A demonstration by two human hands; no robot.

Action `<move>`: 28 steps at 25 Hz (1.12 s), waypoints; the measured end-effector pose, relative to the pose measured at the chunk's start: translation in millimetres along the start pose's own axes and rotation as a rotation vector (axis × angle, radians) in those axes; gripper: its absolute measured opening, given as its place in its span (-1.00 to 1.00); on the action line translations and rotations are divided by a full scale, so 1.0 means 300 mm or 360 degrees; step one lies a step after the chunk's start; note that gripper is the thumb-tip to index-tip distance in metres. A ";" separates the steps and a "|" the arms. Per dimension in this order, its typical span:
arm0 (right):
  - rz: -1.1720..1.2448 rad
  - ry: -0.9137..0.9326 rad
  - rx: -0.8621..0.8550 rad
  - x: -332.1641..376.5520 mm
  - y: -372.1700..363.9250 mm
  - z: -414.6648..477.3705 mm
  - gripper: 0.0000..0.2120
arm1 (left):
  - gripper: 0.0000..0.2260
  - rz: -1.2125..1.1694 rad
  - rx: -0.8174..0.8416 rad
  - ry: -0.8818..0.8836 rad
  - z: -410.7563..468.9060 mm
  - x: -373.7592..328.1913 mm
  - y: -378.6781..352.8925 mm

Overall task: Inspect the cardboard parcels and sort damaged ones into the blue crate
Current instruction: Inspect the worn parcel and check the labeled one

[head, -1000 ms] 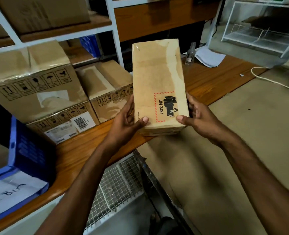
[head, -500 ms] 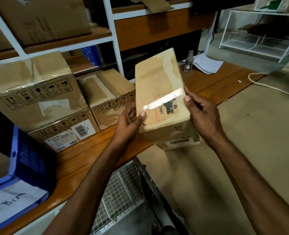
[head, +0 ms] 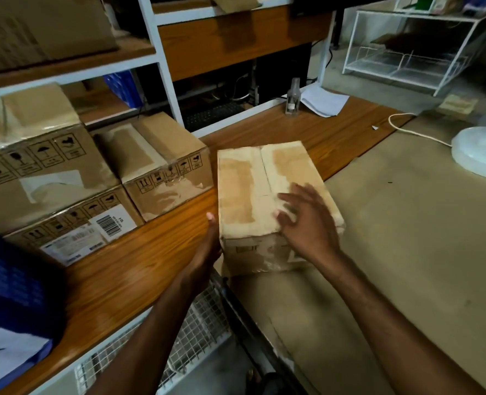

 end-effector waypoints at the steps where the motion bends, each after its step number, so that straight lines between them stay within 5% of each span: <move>1: -0.0137 -0.0152 -0.0098 -0.059 0.032 0.007 -0.54 | -0.30 -0.0019 0.0026 -0.0005 -0.009 -0.005 0.005; 5: 0.0003 -0.0512 0.0077 -0.192 0.059 0.041 -0.26 | -0.53 0.0013 0.0015 -0.0148 -0.028 -0.050 -0.021; 10: 0.0520 -0.0351 -0.0160 -0.091 0.167 0.056 -0.54 | -0.32 0.0068 -0.0110 -0.0370 -0.073 -0.177 -0.022; 14: 0.0770 -0.0182 -0.0407 0.029 0.321 0.079 -0.69 | -0.57 0.0030 -0.0230 -0.0515 -0.107 -0.329 0.032; 17: 0.0867 -0.0042 -0.0415 0.127 0.386 0.129 -0.66 | -0.69 -0.0027 -0.0276 -0.0558 -0.121 -0.420 0.070; 21: 0.0913 0.0054 -0.0340 0.200 0.391 0.211 -0.64 | -0.51 0.0008 -0.0322 -0.0606 -0.138 -0.468 0.110; 28: 0.1068 0.0147 -0.0250 0.249 0.406 0.253 -0.65 | -0.49 0.0060 -0.0320 -0.0711 -0.158 -0.534 0.129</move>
Point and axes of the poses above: each hand's wrist, its own z-axis towards the middle knuckle, its own y-axis out of the back of the hand, x = y × z, the point moved 7 cm from there along z, towards the middle knuckle, and after that the axes turned 1 degree about -y, right-handed, at the moved point
